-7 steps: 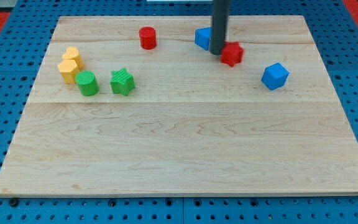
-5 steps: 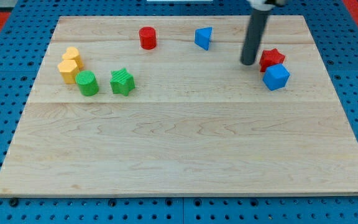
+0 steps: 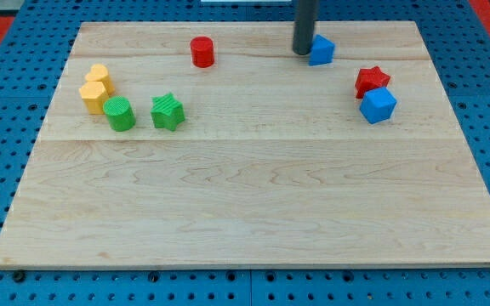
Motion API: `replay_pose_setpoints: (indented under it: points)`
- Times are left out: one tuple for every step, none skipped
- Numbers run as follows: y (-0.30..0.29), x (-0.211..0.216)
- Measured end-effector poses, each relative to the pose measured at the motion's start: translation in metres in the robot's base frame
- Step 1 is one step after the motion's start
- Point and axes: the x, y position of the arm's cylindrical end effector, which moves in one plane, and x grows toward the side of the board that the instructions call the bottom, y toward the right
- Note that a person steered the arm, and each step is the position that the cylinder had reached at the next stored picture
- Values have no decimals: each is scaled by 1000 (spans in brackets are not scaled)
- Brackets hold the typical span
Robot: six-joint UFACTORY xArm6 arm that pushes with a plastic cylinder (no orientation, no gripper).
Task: Slide the triangle to the top left of the red star
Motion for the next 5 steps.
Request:
replay_pose_setpoints:
  points:
    - [19,-22]
    - [52,1]
    - [83,32]
    - [80,-3]
    - [130,-8]
